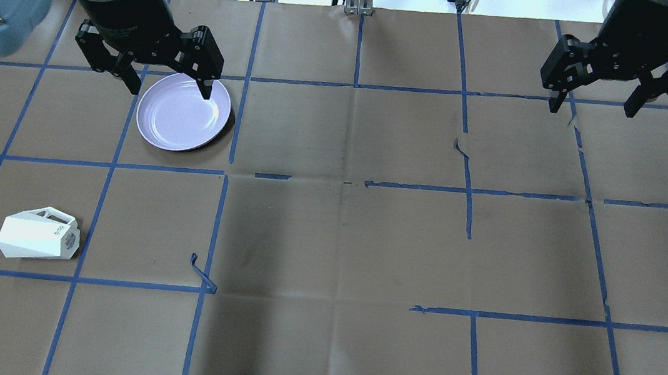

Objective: Flip cup and place on plate
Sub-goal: 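Move the left gripper away from the white plate toward the lying white mug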

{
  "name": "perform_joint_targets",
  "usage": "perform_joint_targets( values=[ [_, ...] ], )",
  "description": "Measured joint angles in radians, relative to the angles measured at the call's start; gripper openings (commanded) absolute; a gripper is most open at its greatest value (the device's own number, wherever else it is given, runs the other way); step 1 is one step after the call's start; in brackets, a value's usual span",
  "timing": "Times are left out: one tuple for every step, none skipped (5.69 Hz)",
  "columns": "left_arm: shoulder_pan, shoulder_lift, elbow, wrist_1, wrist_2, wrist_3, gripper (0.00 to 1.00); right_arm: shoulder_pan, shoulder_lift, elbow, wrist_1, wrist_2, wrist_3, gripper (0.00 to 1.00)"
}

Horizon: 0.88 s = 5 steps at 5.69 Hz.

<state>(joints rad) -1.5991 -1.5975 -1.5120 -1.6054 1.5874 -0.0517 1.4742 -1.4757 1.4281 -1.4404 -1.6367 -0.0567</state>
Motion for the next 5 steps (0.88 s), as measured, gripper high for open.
perform_joint_targets(
  values=[
    [0.022, 0.005, 0.0, -0.004, 0.001, 0.001, 0.99, 0.0, 0.0, 0.0, 0.0, 0.0, 0.0, 1.0],
    [0.041, 0.007, 0.0, -0.006, 0.002, 0.001, 0.99, 0.0, 0.0, 0.0, 0.0, 0.0, 0.0, 1.0],
    [0.065, 0.009, -0.001, -0.011, 0.002, 0.015, 0.99, 0.0, 0.0, 0.0, 0.0, 0.0, 0.0, 1.0],
    [0.107, 0.016, -0.002, -0.025, 0.002, 0.055, 0.99, 0.0, 0.0, 0.0, -0.001, 0.0, 0.0, 1.0],
    [0.169, 0.033, -0.008, -0.046, 0.002, 0.119, 0.99, 0.0, 0.0, 0.0, 0.0, 0.0, 0.0, 1.0]
  ],
)
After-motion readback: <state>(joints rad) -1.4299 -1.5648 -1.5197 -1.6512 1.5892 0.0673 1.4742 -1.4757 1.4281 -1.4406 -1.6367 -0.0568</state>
